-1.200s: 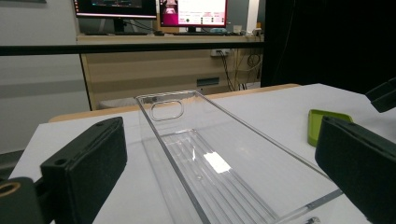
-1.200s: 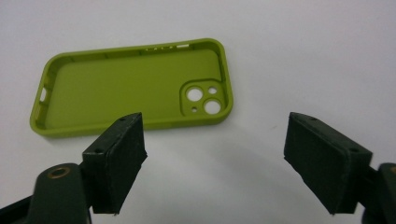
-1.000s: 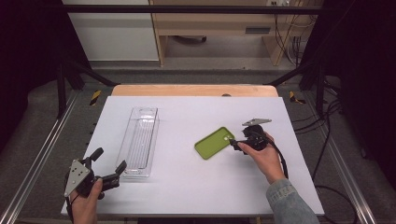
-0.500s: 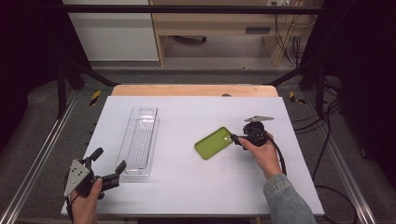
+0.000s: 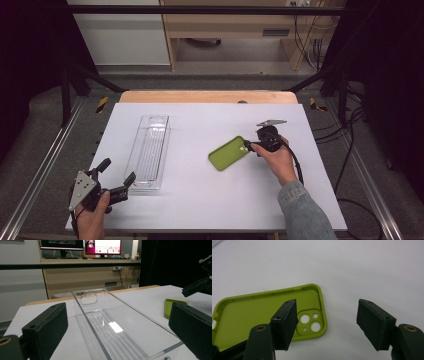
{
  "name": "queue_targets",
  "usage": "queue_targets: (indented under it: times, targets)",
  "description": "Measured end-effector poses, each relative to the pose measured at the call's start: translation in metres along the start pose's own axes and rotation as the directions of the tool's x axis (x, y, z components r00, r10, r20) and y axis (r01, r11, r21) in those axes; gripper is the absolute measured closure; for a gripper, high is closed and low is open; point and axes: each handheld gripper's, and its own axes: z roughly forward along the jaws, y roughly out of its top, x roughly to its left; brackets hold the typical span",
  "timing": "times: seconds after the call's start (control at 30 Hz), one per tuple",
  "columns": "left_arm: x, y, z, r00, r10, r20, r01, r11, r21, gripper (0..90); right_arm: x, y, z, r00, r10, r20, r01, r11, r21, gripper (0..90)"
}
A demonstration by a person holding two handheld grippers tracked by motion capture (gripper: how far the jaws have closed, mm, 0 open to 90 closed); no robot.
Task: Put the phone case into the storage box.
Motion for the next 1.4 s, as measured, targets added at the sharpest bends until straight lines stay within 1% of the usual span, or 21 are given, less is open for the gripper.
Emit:
queue_targets:
  times: [0.13, 0.23, 0.37, 0.4, 0.47, 0.57, 0.67, 0.7, 0.9, 1.03, 1.13, 1.23, 1.4]
  targets:
    - [0.000, 0.000, 0.000, 1.0000, 0.002, 0.001, -0.002, 1.0000, 0.000, 1.8, 0.000, 0.000, 0.004, 0.9999, -0.009, -0.004, 0.009, 1.000, 0.013, 35.0]
    - [0.000, 0.000, 0.000, 1.0000, 0.002, 0.002, -0.002, 1.0000, 0.000, 1.8, -0.001, -0.001, 0.008, 0.9999, -0.015, 0.002, 0.014, 0.999, 0.036, 37.7]
    - [0.000, 0.000, 0.000, 1.0000, 0.001, 0.003, -0.001, 1.0000, 0.000, 1.8, -0.002, -0.003, 0.011, 0.9997, -0.026, 0.003, 0.026, 0.998, 0.051, 43.1]
    - [0.000, 0.000, 0.000, 1.0000, 0.001, 0.003, -0.001, 1.0000, 0.000, 1.9, -0.002, -0.003, 0.011, 0.9997, -0.026, 0.003, 0.026, 0.998, 0.051, 43.1]
    - [0.000, 0.000, 0.000, 1.0000, 0.002, 0.003, -0.002, 1.0000, 0.001, 1.9, -0.002, -0.003, 0.013, 0.9994, -0.034, 0.003, 0.034, 0.998, 0.052, 47.2]
    - [0.000, 0.001, -0.001, 1.0000, 0.003, -0.005, -0.003, 1.0000, 0.001, 1.7, -0.002, -0.004, 0.014, 0.9995, -0.032, -0.001, 0.032, 0.998, 0.050, 50.4]
    - [0.000, 0.000, -0.001, 1.0000, 0.002, -0.006, -0.002, 1.0000, 0.001, 1.6, -0.002, -0.004, 0.015, 0.9995, -0.030, -0.013, 0.031, 0.998, 0.048, 51.4]
    - [0.000, 0.000, -0.001, 1.0000, 0.002, -0.005, -0.002, 1.0000, 0.002, 1.6, -0.003, -0.005, 0.017, 0.9991, -0.027, -0.032, 0.029, 0.998, 0.051, 52.7]
    - [-0.001, 0.001, 0.000, 1.0000, 0.006, -0.002, -0.006, 1.0000, 0.003, 1.7, -0.003, -0.007, 0.020, 0.9991, -0.032, -0.027, 0.034, 0.997, 0.063, 55.9]
    - [-0.001, 0.000, 0.000, 1.0000, 0.004, -0.003, -0.004, 1.0000, 0.001, 1.7, -0.002, -0.008, 0.022, 0.9984, -0.037, -0.042, 0.039, 0.997, 0.065, 58.9]
    - [-0.001, 0.001, -0.001, 1.0000, 0.006, -0.002, -0.006, 1.0000, 0.002, 1.7, -0.001, -0.008, 0.023, 0.9984, -0.039, -0.041, 0.042, 0.996, 0.076, 61.4]
    - [-0.001, 0.001, -0.001, 1.0000, 0.006, -0.002, -0.006, 1.0000, 0.002, 1.7, -0.002, -0.009, 0.023, 0.9982, -0.041, -0.044, 0.045, 0.996, 0.080, 62.2]
    - [-0.001, 0.001, 0.000, 1.0000, 0.007, -0.002, -0.007, 1.0000, 0.003, 1.7, -0.004, -0.009, 0.022, 0.9983, -0.043, -0.040, 0.047, 0.995, 0.090, 66.3]
